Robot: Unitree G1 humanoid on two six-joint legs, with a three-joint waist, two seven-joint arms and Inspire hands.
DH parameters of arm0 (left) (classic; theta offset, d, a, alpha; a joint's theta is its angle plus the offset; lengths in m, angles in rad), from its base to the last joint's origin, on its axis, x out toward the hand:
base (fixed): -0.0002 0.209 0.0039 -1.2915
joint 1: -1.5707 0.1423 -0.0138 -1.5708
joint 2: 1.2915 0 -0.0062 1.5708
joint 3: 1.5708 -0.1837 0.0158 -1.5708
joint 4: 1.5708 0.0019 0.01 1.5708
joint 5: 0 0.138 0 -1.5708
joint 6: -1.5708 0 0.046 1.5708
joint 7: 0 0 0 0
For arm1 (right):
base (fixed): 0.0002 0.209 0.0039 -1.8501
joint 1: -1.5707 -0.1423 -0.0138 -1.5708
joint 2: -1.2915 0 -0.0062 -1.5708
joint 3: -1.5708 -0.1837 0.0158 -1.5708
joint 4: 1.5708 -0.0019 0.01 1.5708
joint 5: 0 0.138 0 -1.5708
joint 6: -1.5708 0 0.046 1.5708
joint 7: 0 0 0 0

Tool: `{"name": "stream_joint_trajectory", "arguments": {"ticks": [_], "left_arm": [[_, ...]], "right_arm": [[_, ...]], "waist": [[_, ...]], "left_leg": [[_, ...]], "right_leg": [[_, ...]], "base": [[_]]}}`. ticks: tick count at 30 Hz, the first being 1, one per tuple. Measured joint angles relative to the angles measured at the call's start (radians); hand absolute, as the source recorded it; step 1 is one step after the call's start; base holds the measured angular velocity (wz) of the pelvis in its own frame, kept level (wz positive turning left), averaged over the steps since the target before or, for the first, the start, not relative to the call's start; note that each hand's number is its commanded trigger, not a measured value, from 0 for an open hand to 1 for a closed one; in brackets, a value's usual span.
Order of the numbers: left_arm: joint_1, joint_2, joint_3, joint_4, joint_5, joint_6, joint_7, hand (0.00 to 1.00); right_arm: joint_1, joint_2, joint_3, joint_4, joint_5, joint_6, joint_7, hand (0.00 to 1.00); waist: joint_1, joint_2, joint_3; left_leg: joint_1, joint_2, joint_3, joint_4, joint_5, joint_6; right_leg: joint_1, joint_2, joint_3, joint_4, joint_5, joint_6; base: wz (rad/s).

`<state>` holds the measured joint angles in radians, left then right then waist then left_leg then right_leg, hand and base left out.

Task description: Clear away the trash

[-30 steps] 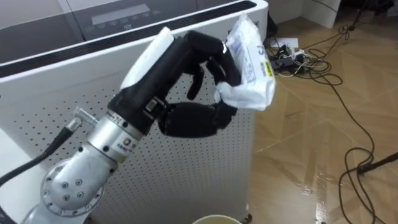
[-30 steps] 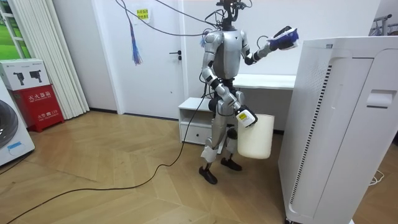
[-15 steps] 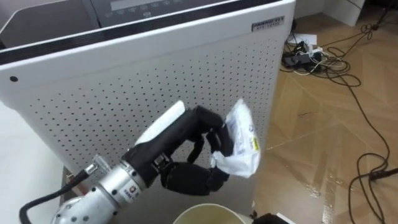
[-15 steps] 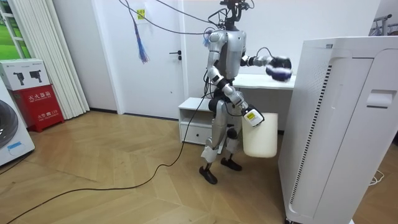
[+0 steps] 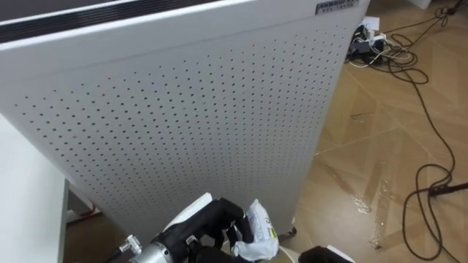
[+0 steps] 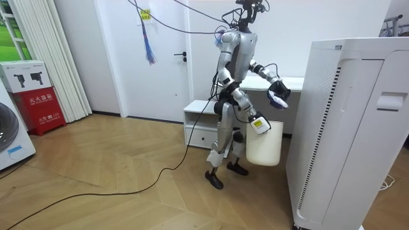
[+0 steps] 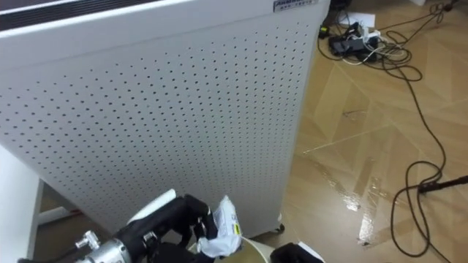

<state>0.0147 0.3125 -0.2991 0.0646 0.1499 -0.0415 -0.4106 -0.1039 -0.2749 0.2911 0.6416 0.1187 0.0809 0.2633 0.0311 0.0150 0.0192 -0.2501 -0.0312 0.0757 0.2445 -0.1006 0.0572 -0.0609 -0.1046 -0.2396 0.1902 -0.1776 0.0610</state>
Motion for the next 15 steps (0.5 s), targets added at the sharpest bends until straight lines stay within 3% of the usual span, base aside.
{"name": "stream_joint_trajectory", "arguments": {"ticks": [2, 3, 15], "left_arm": [[-0.002, -0.002, 0.000, 0.043, 0.000, 0.001, -0.001, 0.53], [-0.002, -0.003, -0.001, 0.070, 0.000, 0.005, -0.001, 0.00], [-0.004, -0.027, -0.038, 0.213, 0.002, 0.037, -0.020, 0.00]], "right_arm": [[-0.004, 0.000, 0.000, 0.001, 0.012, 0.000, -0.002, 1.00], [-0.008, 0.000, 0.000, 0.008, 0.031, -0.001, -0.003, 1.00], [-0.035, 0.004, 0.001, 0.071, 0.046, -0.002, -0.021, 1.00]], "waist": [[-0.001, 0.000, 0.0001], [-0.002, 0.000, 0.0002], [-0.002, 0.008, 0.0028]], "left_leg": [[0.000, 0.000, 0.001, 0.000, 0.000, 0.000], [0.000, 0.000, 0.002, 0.000, 0.000, 0.000], [-0.024, 0.003, 0.002, 0.000, 0.001, -0.001]], "right_leg": [[0.000, 0.000, -0.001, 0.000, 0.000, 0.000], [0.000, 0.000, -0.002, -0.001, 0.000, 0.000], [-0.033, -0.001, -0.010, 0.013, -0.001, -0.001]], "base": [[0.00], [0.00], [0.00]]}}
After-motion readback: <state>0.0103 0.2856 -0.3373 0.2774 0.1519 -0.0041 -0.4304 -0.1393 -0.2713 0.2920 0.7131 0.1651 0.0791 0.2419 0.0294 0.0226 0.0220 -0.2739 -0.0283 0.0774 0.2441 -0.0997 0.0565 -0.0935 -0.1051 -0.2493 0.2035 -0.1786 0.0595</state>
